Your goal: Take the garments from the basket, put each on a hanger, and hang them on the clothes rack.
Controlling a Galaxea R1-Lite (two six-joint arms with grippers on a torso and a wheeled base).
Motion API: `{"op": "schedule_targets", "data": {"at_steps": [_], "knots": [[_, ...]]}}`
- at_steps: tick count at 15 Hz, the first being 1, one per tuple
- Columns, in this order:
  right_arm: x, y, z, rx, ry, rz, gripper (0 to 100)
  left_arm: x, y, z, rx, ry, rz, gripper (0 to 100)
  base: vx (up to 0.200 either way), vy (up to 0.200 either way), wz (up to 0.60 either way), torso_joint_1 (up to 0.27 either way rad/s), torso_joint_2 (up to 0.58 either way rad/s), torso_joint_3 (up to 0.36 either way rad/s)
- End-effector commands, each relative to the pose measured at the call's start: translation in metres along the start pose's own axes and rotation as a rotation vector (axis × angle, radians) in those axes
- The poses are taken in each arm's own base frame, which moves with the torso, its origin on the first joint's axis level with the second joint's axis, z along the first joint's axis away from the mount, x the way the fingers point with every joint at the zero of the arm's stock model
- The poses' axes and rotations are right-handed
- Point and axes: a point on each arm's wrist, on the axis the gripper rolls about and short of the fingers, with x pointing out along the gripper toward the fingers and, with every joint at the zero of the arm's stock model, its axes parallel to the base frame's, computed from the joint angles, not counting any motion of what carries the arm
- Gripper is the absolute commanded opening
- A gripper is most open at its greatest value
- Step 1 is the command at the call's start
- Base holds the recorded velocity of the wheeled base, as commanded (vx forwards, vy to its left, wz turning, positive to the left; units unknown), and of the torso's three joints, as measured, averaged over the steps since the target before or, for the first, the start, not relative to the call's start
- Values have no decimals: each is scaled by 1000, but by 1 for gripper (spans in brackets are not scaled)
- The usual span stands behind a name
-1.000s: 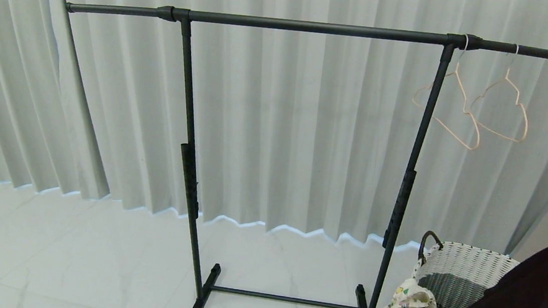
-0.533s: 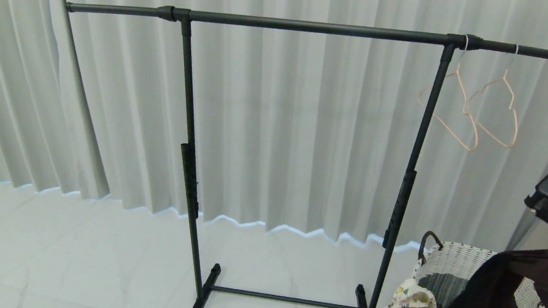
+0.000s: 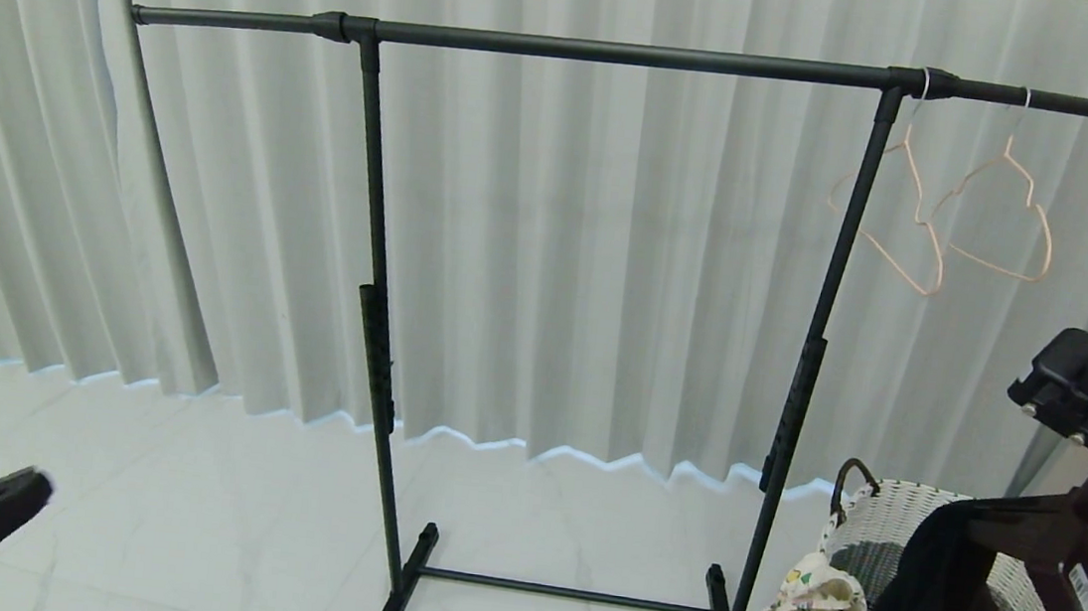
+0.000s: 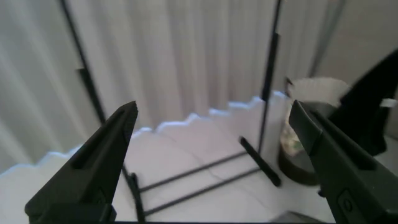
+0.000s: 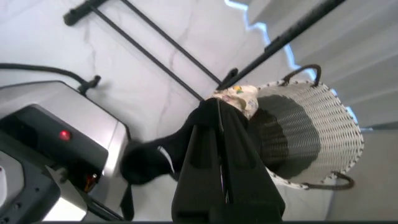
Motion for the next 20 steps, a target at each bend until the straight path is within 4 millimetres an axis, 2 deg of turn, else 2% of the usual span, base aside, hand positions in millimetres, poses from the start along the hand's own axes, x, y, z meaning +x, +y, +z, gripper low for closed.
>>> {"op": "schedule_targets", "data": {"at_steps": [1,2,3,5,7,10,14,18,20], "knots": [[-1,0,1,1,-13,3,0,106,0,26,-48,223,-183,100,0,0,0,0,0,0],[-1,0,1,2,-14,2,0,121,-9,27,-80,255,-191,100,0,0,0,0,0,0],[0,0,4,11,-15,2,0,142,-35,25,-142,320,-263,100,0,0,0,0,0,0],[2,-1,13,33,-28,5,0,158,-73,8,-146,430,-368,100,0,0,0,0,0,0],[3,-2,27,34,-56,38,0,168,-101,-10,-111,496,-457,100,0,0,0,0,0,0],[9,5,44,13,-78,82,0,199,-120,-34,-104,546,-474,100,0,0,0,0,0,0],[7,16,54,-13,-102,126,0,231,-151,-60,-143,522,-525,100,0,0,0,0,0,0],[4,25,57,-42,-108,163,0,251,-162,-79,-164,537,-523,100,0,0,0,0,0,0],[-6,28,60,-59,-104,182,0,268,-167,-98,-165,559,-508,100,0,0,0,0,0,0]]}}
